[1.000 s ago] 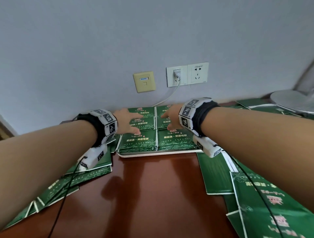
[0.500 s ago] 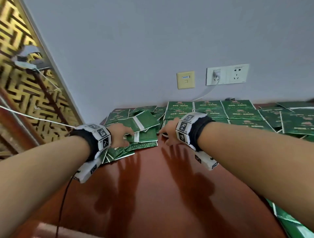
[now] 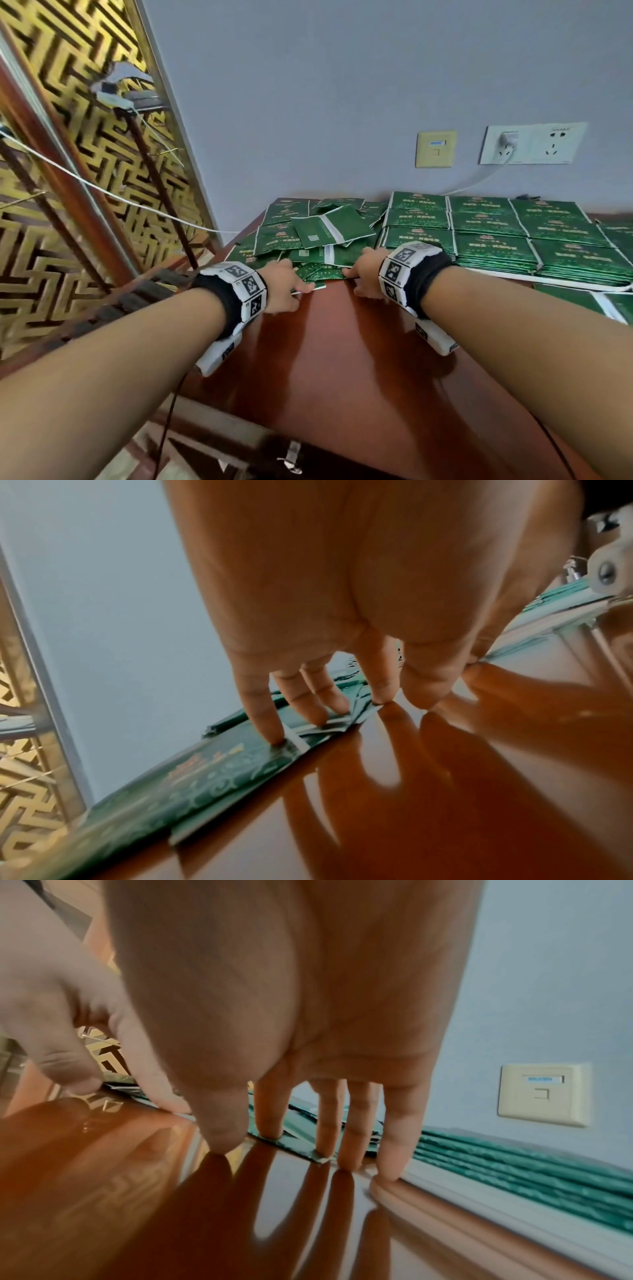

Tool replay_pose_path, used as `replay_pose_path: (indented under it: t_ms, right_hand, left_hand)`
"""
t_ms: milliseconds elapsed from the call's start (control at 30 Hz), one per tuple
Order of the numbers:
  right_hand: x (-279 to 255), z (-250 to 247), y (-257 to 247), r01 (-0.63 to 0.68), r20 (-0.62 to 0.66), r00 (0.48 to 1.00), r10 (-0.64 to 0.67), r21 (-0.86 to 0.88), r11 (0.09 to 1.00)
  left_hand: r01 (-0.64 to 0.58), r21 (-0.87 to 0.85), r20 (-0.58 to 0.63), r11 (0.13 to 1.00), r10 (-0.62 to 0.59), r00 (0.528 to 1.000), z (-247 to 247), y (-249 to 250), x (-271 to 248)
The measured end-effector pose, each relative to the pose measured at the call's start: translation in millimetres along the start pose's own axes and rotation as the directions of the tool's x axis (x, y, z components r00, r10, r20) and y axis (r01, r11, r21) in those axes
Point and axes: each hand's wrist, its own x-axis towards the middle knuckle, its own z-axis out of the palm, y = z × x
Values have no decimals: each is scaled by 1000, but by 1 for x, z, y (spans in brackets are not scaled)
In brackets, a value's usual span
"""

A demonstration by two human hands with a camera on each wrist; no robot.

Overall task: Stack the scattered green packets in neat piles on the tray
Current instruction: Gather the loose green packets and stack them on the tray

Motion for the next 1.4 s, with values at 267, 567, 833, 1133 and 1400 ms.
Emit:
replay_pose_path:
  t_ms: [267, 567, 833, 1133, 1400]
  right_hand:
    - [37, 17, -3, 9, 98, 995, -10, 9, 1000]
    - [-55, 18, -1, 67, 11, 998, -69, 136, 988]
    - [-84, 40, 21, 71, 20, 996, -84, 379, 923]
    - [-127, 41, 47, 36, 81, 994, -78, 427, 903]
    - [-104, 39, 55, 43, -26, 999, -36, 332, 942]
  left_hand:
    - [-27, -64, -31, 998, 25, 999, 5, 12, -16]
    - [-104, -92, 28, 990, 107, 994, 5, 27, -33]
    - [-122, -125, 101, 985, 135, 986, 3, 46, -38]
    - [-261, -186, 161, 947, 291, 943, 8, 78, -55]
    - [-119, -135, -169, 984, 96, 981, -6, 84, -39]
